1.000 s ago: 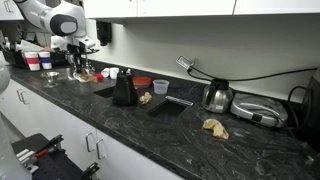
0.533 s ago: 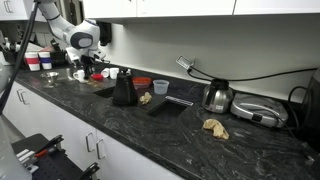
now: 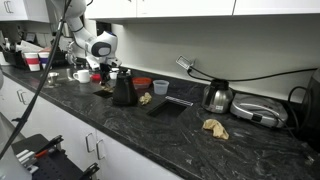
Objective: Put the three brown papers on the left side of the counter in the left trash chute
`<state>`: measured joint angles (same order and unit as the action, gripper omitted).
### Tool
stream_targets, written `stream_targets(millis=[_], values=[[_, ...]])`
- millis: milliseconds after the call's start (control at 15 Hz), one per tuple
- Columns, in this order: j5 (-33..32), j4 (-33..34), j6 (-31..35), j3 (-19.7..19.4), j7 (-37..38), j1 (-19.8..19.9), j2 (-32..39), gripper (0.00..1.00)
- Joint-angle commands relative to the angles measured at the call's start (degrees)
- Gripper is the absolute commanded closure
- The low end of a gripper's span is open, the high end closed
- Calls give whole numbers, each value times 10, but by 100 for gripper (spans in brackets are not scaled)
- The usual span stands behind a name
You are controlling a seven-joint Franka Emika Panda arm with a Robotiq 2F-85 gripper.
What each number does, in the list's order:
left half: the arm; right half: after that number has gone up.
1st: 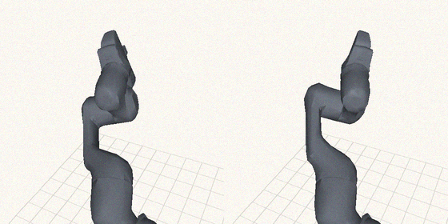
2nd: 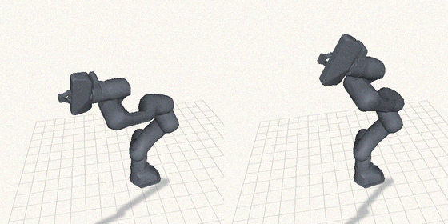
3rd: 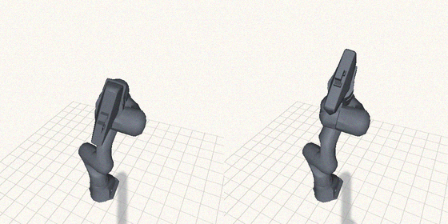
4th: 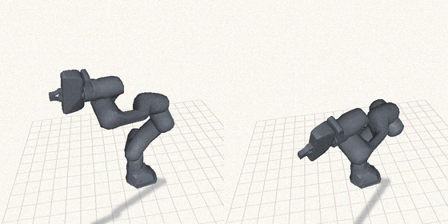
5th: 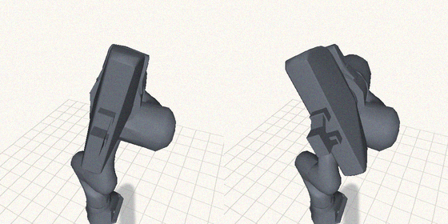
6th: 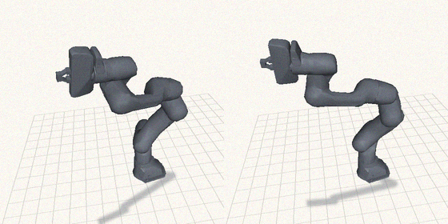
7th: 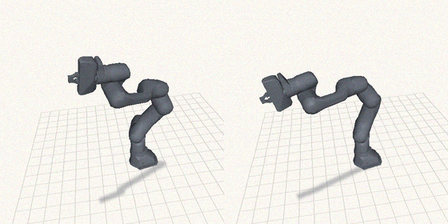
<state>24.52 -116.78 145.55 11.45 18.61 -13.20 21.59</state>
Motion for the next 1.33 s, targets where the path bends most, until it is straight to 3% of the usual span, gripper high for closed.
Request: stream_targets(millis=[0, 667, 800, 1267], values=[[-12, 20, -46, -3, -8, 13, 7, 73], [-57, 11, -67, -24, 31, 5, -28, 5], [-70, 7, -112, -28, 47, 9, -48, 0], [-55, -27, -265, -22, 41, 13, -121, 0]])
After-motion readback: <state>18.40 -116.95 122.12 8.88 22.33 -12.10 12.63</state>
